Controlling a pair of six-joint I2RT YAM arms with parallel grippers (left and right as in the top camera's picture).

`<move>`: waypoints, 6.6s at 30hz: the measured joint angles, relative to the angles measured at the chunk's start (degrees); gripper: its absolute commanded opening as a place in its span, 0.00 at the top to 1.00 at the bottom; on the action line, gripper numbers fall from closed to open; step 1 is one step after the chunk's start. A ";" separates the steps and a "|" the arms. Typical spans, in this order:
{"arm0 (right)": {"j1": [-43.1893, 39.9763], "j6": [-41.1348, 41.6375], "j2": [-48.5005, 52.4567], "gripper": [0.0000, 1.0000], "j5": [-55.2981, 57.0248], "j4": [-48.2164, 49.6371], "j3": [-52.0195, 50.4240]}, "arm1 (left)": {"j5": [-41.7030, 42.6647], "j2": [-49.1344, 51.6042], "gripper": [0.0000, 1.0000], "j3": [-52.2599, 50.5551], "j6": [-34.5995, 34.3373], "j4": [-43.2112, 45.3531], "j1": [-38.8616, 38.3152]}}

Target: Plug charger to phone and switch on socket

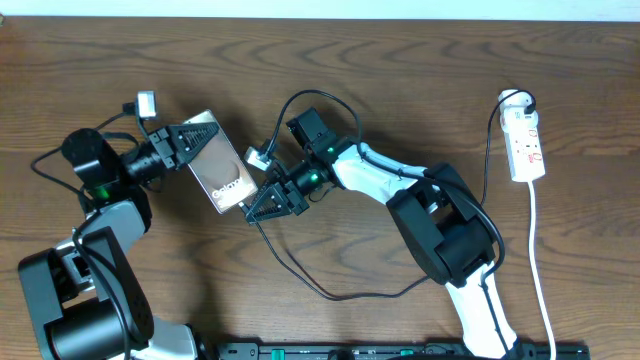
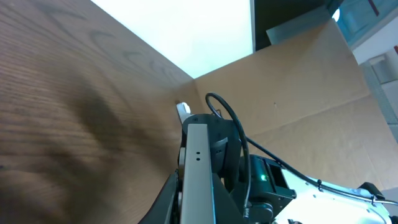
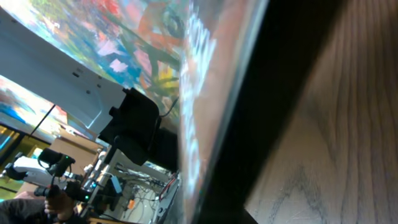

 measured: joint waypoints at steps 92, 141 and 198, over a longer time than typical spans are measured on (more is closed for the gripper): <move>1.49 20.92 0.46 0.99 2.01 17.97 -0.50 | -1.29 0.00 0.93 0.02 0.68 2.47 3.15; 0.96 38.49 1.05 0.99 5.38 32.74 -1.27 | -10.27 -0.04 0.92 0.37 -1.88 4.76 1.11; -8.52 43.47 -9.86 0.58 80.50 -40.70 2.62 | 1.44 -0.04 0.93 -0.37 -6.23 4.66 13.38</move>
